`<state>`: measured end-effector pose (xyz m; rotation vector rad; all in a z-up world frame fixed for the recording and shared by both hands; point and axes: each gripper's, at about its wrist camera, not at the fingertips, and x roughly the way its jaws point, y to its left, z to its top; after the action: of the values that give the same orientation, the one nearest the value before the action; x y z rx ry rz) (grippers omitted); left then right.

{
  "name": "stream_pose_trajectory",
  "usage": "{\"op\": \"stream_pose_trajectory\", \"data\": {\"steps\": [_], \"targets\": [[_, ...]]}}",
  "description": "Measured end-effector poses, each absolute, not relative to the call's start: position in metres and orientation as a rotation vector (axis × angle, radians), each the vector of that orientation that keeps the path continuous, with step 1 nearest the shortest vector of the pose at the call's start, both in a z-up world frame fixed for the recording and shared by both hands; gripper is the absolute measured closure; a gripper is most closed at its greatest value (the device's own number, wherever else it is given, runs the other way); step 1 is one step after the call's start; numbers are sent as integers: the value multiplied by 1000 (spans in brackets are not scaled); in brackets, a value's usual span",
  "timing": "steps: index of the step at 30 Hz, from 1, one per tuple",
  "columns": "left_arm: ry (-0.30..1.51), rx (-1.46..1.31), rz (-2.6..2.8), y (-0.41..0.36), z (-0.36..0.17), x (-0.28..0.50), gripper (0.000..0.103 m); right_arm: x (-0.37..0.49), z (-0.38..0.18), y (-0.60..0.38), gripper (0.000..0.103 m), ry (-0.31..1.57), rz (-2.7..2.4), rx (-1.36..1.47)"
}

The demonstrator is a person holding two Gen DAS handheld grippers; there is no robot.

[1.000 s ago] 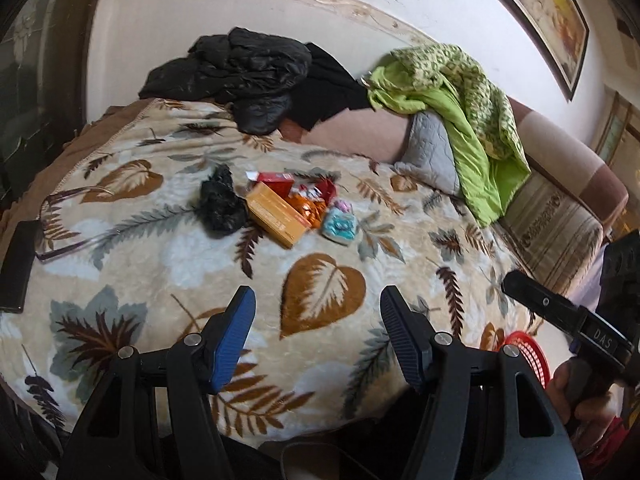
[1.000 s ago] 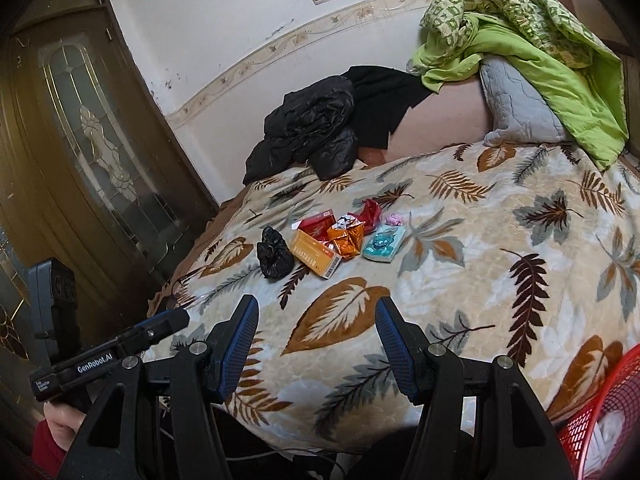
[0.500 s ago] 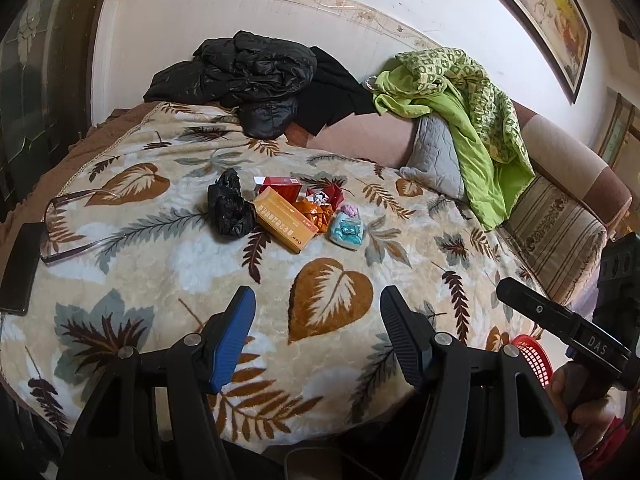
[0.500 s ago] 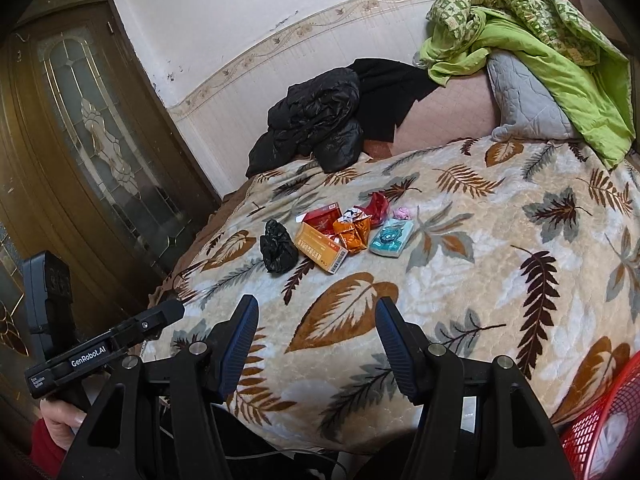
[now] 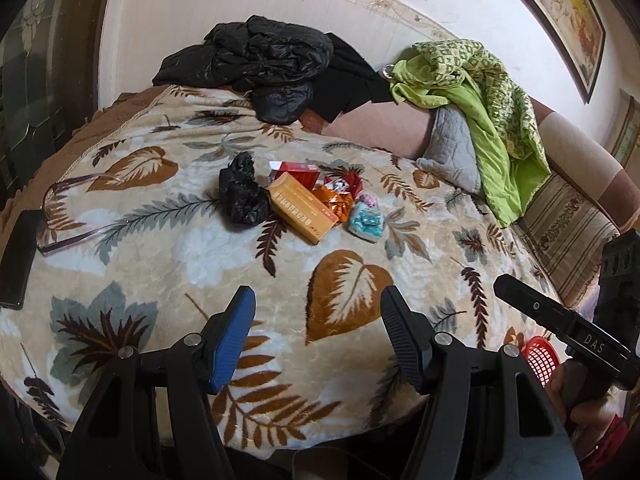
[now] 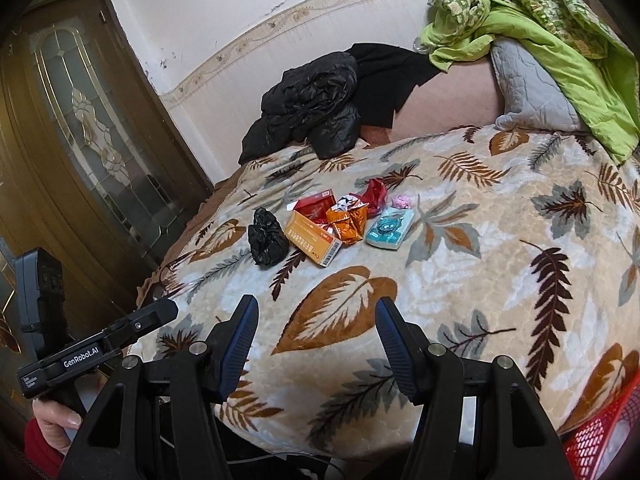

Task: Collect trash
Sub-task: 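Grasp the black plastic bag with the left tool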

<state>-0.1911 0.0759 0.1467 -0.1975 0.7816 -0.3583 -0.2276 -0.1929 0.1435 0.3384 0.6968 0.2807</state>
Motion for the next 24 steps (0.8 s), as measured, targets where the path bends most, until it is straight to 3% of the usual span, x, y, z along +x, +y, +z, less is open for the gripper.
{"op": "stream_pose_trajectory", "data": {"steps": [12, 24], "targets": [[880, -381, -234, 134, 105, -108, 39, -200, 121, -186, 38, 741, 298, 310], [984, -413, -150, 95, 52, 37, 39, -170, 112, -202, 38, 763, 283, 295]]}}
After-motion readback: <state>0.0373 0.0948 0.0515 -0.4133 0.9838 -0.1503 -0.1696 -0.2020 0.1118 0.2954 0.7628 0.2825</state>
